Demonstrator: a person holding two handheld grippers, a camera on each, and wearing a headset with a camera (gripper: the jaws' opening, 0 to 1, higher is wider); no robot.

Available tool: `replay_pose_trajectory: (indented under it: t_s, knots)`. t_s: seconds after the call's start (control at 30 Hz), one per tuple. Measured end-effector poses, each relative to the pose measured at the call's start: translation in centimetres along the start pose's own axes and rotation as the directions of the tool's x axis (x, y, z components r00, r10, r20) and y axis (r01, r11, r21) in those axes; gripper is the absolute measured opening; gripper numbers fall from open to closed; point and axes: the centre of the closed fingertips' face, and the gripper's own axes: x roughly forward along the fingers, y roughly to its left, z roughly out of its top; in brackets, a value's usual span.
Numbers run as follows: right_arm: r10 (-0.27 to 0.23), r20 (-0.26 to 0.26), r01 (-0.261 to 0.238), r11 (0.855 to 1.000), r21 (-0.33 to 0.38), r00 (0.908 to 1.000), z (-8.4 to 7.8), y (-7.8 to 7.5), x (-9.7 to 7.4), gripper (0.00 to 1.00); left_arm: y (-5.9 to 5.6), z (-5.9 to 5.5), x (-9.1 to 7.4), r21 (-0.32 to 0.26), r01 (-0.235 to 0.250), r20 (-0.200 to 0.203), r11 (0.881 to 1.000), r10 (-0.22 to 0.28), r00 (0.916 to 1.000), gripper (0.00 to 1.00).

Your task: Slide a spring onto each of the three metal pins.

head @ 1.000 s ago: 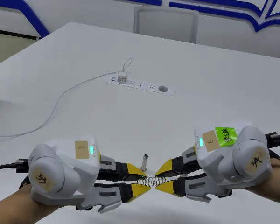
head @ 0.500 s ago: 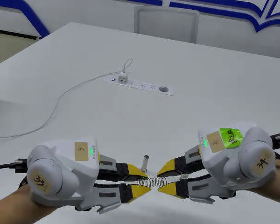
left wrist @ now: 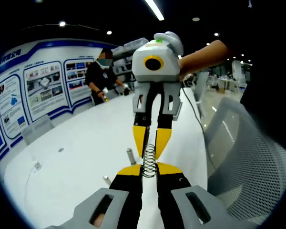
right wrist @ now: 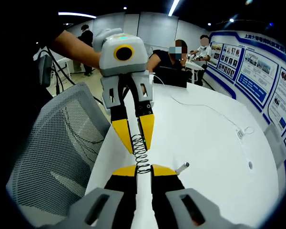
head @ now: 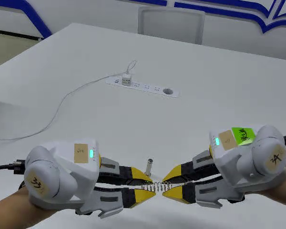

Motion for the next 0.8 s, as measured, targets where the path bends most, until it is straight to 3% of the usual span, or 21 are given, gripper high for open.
replay_pose_trajectory:
  t_s: [0.33,0.8]
  knots:
    - [0.013,0.066,-0.016,0.999,0.045,0.9977,1.1,0.1,-1.0,0.11,0.0,-0.1,0.3,0.044,0.008,-0.019,0.999,-0.007,0.9998,0.09]
    - [0.015,0.142,-0.030,0.994,0.101,0.9897,2.7,0.1,-1.1,0.11,0.3,-0.3,0.1,0.041,-0.011,-0.023,0.999,0.012,0.9997,0.09]
